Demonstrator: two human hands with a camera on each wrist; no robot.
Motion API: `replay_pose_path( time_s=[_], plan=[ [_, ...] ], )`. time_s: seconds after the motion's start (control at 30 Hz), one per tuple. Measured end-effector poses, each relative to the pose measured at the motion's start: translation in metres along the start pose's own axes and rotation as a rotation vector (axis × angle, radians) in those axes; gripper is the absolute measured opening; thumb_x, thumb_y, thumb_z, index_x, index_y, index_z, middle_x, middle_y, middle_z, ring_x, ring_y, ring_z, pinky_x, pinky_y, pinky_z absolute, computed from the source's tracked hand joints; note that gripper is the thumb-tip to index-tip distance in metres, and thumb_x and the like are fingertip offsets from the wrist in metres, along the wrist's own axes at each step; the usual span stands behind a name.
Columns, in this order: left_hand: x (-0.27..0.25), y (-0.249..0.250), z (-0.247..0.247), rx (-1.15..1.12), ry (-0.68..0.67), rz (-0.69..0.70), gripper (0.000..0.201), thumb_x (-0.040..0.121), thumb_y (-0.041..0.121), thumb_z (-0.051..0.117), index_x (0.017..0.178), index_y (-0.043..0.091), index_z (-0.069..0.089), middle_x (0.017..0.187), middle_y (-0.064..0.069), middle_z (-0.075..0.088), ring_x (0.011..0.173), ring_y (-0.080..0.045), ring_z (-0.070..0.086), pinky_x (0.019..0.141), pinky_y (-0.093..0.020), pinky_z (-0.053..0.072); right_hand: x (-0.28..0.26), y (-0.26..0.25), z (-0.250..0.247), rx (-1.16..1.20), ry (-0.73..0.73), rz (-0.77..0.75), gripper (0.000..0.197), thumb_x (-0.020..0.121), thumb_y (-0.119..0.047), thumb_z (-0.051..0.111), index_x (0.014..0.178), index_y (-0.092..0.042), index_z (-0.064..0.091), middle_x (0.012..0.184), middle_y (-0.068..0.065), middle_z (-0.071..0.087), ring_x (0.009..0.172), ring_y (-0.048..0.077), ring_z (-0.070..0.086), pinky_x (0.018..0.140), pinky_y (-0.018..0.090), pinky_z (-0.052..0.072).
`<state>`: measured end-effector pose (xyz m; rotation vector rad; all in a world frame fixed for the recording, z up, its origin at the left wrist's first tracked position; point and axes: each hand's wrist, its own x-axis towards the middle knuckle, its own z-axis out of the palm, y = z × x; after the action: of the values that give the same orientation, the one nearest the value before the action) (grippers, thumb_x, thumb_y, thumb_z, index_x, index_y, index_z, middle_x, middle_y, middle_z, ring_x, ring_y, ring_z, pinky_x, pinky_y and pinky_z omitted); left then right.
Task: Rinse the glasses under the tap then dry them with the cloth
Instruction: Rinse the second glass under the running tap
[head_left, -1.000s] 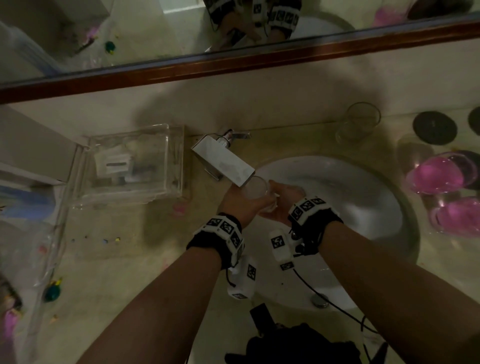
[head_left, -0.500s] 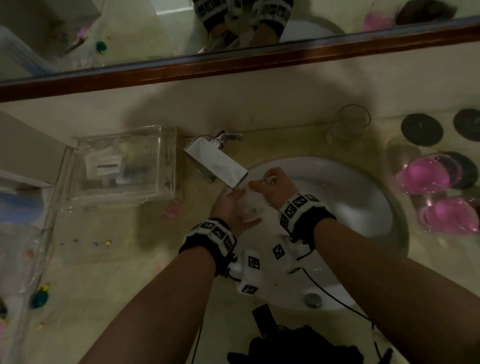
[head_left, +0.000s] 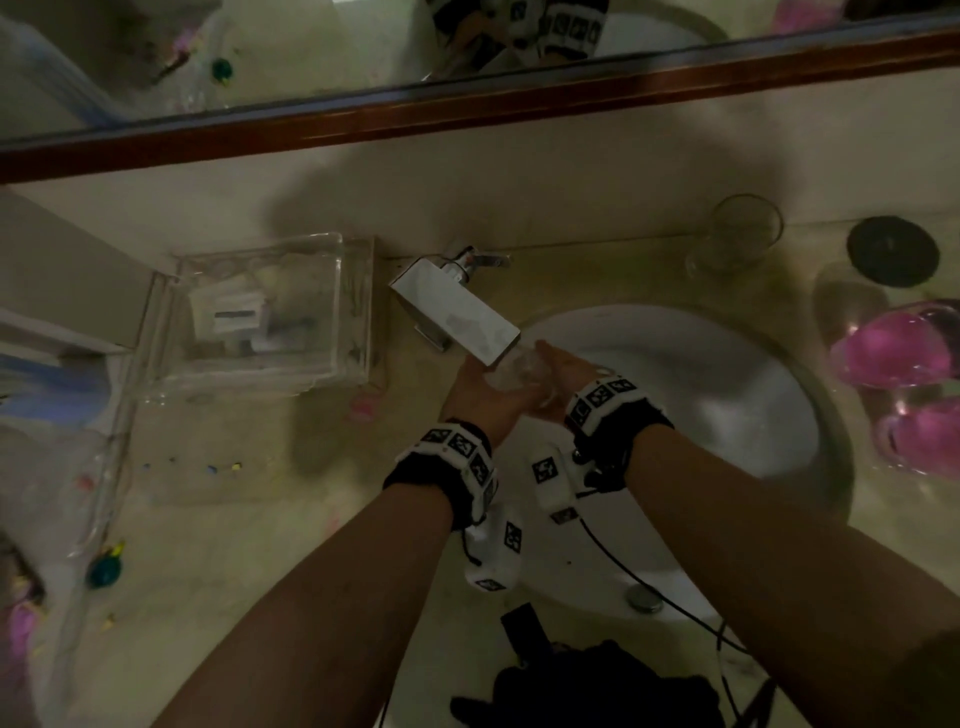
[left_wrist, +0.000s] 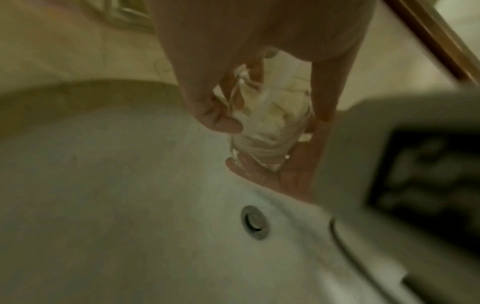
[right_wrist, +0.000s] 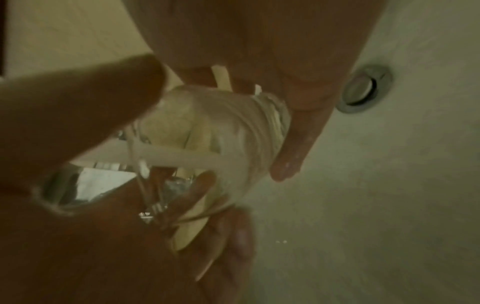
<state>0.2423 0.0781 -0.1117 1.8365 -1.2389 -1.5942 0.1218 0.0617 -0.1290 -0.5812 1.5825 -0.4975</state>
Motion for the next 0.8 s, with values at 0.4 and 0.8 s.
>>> replay_pose_path(
  time_s=[0.4,0.8],
  plan=[
    [-0.001,0.000,0.000,0.091,0.070,-0.006,0.079,0.071,0.022,0.085,0.136,0.015,0.040,0.130,-0.007,0.053,0.113,-0.028,0.058,0.093,-0.049,0.052,0.008,-0.018,-0.015,-0.195,0.020,-0.244,0.047,0.099,-0.026,0.045,0.140,-0.003,0.041,0.145,0.016,0.041,0.132,0.032,0.041,0.112,0.042,0.031],
    [-0.013,0.013,0.001,-0.067,0.019,-0.077,0.077,0.071,0.021,0.084,0.135,0.019,0.041,0.124,-0.004,0.055,0.100,-0.022,0.061,0.075,-0.039,0.059,-0.008,-0.015,-0.032,-0.250,-0.049,-0.049,0.047,0.099,-0.039,0.044,0.137,-0.011,0.047,0.139,0.010,0.049,0.111,0.019,0.050,0.094,0.033,0.042]
  ],
)
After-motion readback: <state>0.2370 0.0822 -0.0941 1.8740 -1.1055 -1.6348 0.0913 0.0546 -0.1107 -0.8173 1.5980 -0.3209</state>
